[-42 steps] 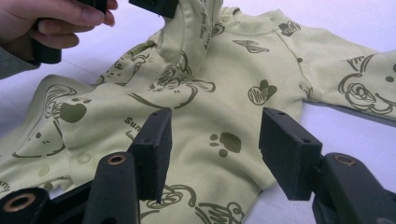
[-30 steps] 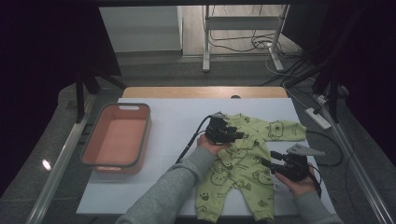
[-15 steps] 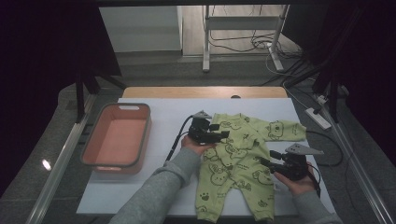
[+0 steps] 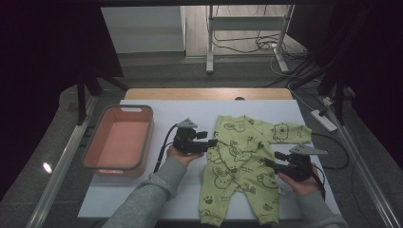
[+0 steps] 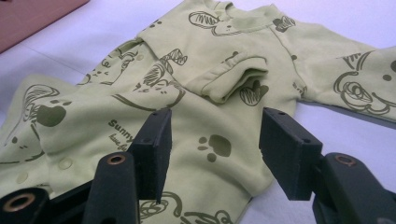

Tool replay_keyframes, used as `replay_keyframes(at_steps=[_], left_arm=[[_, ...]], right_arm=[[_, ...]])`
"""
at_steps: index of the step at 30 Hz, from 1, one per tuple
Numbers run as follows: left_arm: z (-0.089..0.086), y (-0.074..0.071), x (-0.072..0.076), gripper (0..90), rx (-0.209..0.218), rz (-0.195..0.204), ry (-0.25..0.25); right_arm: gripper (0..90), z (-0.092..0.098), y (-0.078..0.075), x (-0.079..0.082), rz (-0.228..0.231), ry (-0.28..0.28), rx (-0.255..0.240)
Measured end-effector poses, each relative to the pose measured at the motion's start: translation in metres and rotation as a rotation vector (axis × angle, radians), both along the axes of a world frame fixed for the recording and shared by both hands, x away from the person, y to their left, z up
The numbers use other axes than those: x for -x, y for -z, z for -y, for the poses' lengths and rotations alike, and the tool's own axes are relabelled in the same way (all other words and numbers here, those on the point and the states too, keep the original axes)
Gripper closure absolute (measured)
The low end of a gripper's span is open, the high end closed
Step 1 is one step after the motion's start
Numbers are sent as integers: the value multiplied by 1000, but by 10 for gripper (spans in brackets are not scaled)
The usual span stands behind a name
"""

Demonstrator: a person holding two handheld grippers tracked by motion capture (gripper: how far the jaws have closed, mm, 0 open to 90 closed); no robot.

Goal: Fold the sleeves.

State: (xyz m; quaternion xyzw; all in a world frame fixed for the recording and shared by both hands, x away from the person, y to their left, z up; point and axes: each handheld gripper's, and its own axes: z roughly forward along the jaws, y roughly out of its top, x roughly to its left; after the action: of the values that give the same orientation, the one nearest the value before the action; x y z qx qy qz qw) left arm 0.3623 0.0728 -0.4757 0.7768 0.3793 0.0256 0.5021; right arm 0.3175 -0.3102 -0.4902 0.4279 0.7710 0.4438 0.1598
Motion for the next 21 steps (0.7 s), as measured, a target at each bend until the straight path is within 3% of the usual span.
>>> replay_keyframes(at_steps=[13, 21], left_arm=[[-23, 9, 23, 380, -1, -11, 5], [-26, 13, 25, 372, -15, -11, 12]], right_arm=[[450, 6, -2, -10, 1, 41, 14], [449, 15, -7, -31, -2, 120, 44]])
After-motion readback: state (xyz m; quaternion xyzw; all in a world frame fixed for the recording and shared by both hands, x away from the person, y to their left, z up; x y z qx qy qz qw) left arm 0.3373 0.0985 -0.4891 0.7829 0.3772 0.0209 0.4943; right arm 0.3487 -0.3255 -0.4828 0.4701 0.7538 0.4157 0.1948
